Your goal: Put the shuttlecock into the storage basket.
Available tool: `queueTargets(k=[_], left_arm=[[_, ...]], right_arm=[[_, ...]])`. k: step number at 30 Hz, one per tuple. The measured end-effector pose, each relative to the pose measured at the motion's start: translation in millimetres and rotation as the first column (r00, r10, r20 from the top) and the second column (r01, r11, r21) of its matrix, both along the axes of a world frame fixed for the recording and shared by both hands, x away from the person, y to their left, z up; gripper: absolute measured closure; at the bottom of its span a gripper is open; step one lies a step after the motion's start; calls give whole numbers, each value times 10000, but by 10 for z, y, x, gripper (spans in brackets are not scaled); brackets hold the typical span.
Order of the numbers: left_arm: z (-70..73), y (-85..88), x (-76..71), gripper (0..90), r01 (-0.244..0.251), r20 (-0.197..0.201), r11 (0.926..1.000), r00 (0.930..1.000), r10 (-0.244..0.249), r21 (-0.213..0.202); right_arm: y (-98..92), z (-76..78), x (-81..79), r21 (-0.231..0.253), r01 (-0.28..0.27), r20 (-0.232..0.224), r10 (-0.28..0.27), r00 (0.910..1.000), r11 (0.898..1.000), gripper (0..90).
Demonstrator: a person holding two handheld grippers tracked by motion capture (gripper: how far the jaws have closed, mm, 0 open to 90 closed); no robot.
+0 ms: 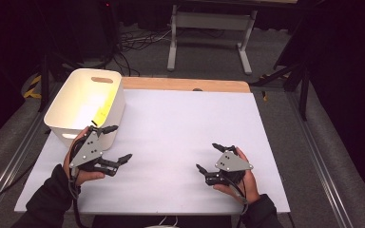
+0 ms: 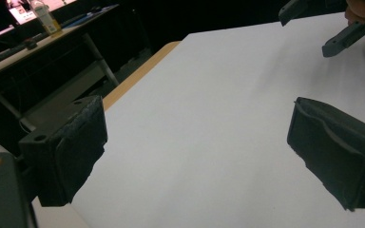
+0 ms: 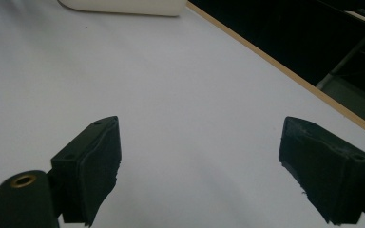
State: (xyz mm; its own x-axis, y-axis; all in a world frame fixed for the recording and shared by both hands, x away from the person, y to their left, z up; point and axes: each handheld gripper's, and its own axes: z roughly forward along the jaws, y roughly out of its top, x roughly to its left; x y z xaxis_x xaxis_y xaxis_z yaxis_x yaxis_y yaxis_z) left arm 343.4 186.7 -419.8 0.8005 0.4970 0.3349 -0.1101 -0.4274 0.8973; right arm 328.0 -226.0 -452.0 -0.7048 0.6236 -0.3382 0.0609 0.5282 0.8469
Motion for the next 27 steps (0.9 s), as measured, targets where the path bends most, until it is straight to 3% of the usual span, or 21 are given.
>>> queueTargets(k=[10, 18, 27], left_arm=[[-206, 32, -53, 76, -153, 7, 9995, 9999, 153, 260], [-391, 109, -66, 78, -231, -398, 9984, 9989, 252, 515], [-568, 240, -87, 78, -513, -961, 9977, 9938, 554, 446]], right_arm=[[6, -2, -17, -32, -5, 27, 5, 10000, 10000, 152], [25, -21, -34, -125, -55, 29, 55, 10000, 9999, 152], [13, -48, -35, -98, -77, -16, 77, 10000, 9999, 152]])
